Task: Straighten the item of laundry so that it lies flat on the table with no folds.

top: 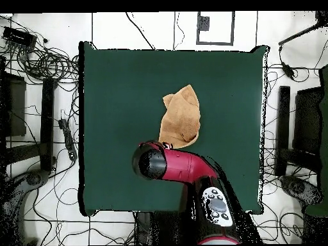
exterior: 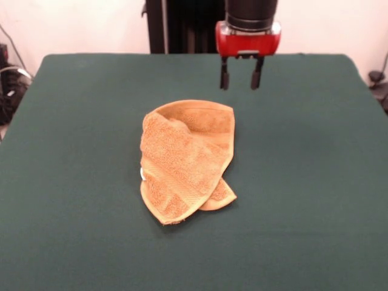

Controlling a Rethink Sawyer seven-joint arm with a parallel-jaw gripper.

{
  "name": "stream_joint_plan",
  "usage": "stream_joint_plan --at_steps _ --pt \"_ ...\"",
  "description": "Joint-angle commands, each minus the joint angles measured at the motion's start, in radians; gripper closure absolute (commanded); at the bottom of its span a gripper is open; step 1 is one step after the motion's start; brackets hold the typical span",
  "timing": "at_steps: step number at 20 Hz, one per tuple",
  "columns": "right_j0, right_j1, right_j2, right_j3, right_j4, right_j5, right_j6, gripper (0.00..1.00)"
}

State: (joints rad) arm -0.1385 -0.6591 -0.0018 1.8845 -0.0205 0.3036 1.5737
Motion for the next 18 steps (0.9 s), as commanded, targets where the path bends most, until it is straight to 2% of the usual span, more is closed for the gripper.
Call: stream_joint_plan --at_steps 1,11,18 --pt "0.003 0.008 0.07 -0.064 -0.046 0.121 0.038 0.0" --pt "0.016 0.013 0.061 -0.096 -0.058 0.166 0.05 0.0" --pt "0.007 0.059 0.071 -0.129 -0.067 0.134 0.045 0.0"
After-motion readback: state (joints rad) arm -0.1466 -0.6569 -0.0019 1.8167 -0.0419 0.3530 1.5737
